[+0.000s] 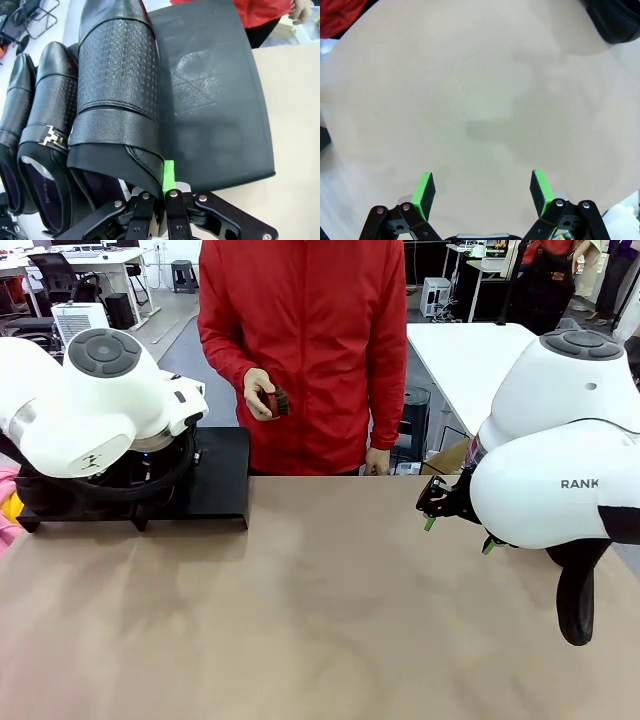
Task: Organize the shoes by placing them on the stand.
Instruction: Place the Shoe from the middle of the table onto the Shoes Stand.
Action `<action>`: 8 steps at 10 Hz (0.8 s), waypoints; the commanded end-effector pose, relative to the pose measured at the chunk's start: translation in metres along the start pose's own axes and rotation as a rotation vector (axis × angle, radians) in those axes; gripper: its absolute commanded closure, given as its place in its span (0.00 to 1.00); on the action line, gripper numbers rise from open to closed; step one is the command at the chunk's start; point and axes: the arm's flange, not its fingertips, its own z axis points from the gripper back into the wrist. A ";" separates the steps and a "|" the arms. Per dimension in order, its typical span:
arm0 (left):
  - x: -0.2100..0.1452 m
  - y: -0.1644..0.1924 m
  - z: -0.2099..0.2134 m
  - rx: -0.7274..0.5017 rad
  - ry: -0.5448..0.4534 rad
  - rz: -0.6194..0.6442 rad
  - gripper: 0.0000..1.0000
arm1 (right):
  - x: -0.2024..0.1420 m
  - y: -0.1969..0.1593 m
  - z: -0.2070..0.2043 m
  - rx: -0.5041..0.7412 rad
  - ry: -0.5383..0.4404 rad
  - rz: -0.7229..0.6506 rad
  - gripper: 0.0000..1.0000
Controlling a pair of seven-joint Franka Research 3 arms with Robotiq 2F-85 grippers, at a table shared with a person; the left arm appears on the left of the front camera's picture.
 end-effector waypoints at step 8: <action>0.014 -0.005 -0.018 0.070 -0.007 -0.021 1.00 | 0.003 0.000 0.002 0.021 0.008 0.015 0.00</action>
